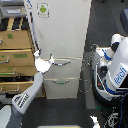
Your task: Opening the fridge
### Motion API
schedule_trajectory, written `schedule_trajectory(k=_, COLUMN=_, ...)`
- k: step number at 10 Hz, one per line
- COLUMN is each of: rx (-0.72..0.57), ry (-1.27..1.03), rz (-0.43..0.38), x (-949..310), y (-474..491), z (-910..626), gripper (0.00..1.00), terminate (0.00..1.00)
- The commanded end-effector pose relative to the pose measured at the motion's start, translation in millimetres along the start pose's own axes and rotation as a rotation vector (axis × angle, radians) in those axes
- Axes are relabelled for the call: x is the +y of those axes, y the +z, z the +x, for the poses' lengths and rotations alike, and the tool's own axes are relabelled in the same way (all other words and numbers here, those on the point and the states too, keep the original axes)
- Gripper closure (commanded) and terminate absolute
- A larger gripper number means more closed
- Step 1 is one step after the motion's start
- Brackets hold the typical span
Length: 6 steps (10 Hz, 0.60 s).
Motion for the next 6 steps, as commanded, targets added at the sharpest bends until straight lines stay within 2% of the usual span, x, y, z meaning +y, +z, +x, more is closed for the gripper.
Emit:
schedule_trajectory(k=1, rx=-0.014, ry=0.052, rz=0.002, x=65.0, y=14.7, z=56.2, gripper=0.0, terminate=0.0)
schedule_trajectory(k=4, rx=-0.007, ry=0.073, rz=0.023, x=101.1, y=7.3, z=69.4, gripper=0.0, terminate=0.0)
schedule_trajectory(k=6, rx=-0.01, ry=0.073, rz=0.006, x=111.6, y=5.9, z=78.6, gripper=0.0, terminate=0.0)
